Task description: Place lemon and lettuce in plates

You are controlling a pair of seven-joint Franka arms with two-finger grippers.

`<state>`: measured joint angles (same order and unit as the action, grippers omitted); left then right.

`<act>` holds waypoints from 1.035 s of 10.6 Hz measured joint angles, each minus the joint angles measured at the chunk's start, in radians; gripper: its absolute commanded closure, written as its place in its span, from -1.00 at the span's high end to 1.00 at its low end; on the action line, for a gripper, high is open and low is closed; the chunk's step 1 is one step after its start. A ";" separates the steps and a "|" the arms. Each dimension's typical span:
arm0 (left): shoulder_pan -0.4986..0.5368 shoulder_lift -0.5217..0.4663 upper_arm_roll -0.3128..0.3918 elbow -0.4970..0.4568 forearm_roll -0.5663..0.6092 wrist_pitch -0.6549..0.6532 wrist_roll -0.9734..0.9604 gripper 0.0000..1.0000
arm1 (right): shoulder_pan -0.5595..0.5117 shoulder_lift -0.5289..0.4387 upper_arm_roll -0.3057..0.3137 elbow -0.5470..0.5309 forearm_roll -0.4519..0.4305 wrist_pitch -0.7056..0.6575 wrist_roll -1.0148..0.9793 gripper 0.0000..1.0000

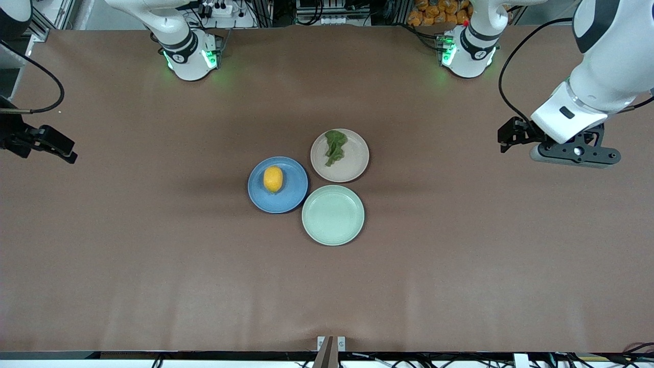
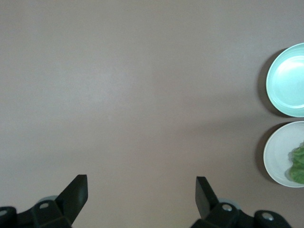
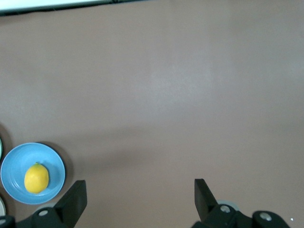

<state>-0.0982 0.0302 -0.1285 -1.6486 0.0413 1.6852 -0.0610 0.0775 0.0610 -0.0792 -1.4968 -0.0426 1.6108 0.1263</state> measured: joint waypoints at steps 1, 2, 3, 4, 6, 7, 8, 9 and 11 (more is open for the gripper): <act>0.000 -0.001 0.001 0.021 0.000 -0.028 0.000 1.00 | 0.001 0.000 0.001 0.000 0.013 -0.034 0.000 1.00; 0.000 -0.003 0.001 0.047 0.000 -0.053 0.000 1.00 | 0.004 0.000 0.002 0.001 0.042 -0.072 -0.001 1.00; 0.000 -0.004 0.002 0.066 0.000 -0.064 0.000 1.00 | 0.006 0.000 0.003 0.001 0.063 -0.098 -0.001 1.00; 0.001 -0.004 0.003 0.077 0.000 -0.069 0.000 1.00 | 0.008 0.000 0.003 0.001 0.068 -0.110 -0.002 1.00; 0.008 -0.004 0.015 0.083 -0.043 -0.069 0.000 1.00 | 0.011 0.000 0.004 0.001 0.070 -0.117 -0.002 1.00; 0.012 -0.004 0.024 0.088 -0.061 -0.069 0.000 1.00 | 0.011 0.000 0.003 0.001 0.070 -0.118 -0.002 1.00; 0.015 -0.006 0.031 0.096 -0.065 -0.069 0.002 1.00 | 0.011 0.000 0.002 0.001 0.070 -0.119 -0.002 1.00; 0.016 -0.010 0.033 0.102 -0.065 -0.069 0.002 1.00 | 0.011 0.000 0.001 0.001 0.068 -0.119 -0.002 1.00; 0.016 -0.016 0.033 0.103 -0.065 -0.070 0.002 1.00 | 0.011 0.000 0.000 0.001 0.068 -0.120 -0.002 1.00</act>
